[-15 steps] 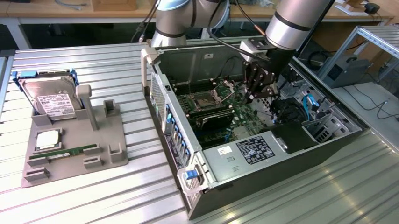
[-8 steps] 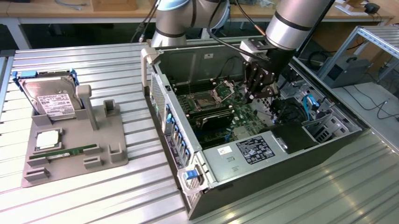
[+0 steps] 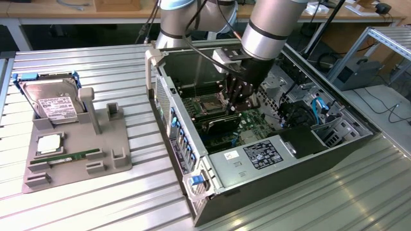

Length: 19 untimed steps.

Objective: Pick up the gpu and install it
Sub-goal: 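Press down on the gpu until it lock into place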

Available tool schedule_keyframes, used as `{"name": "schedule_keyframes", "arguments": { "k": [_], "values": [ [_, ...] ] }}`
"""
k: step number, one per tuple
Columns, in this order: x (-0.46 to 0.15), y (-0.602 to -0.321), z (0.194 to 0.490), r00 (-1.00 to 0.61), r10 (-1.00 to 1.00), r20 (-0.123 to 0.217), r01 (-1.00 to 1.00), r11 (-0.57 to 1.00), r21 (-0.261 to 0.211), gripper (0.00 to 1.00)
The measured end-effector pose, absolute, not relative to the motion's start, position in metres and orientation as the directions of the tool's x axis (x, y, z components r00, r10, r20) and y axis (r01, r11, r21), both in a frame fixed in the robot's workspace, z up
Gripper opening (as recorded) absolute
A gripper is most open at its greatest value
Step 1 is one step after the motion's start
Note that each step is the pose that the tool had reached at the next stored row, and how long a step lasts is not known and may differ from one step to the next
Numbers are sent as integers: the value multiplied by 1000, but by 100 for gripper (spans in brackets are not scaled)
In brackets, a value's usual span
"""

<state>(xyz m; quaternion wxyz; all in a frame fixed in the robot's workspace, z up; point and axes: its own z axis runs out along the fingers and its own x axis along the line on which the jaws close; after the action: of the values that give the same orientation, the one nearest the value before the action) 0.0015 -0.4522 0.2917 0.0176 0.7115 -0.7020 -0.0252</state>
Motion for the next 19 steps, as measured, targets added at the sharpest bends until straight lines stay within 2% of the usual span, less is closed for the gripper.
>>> {"name": "schedule_keyframes", "arguments": {
  "k": [6,19],
  "values": [
    [-36,-452,286,13,-1000,-11,-998,-14,60,10],
    [-54,-452,277,13,-1000,-11,-998,-14,60,10]
  ]
}}
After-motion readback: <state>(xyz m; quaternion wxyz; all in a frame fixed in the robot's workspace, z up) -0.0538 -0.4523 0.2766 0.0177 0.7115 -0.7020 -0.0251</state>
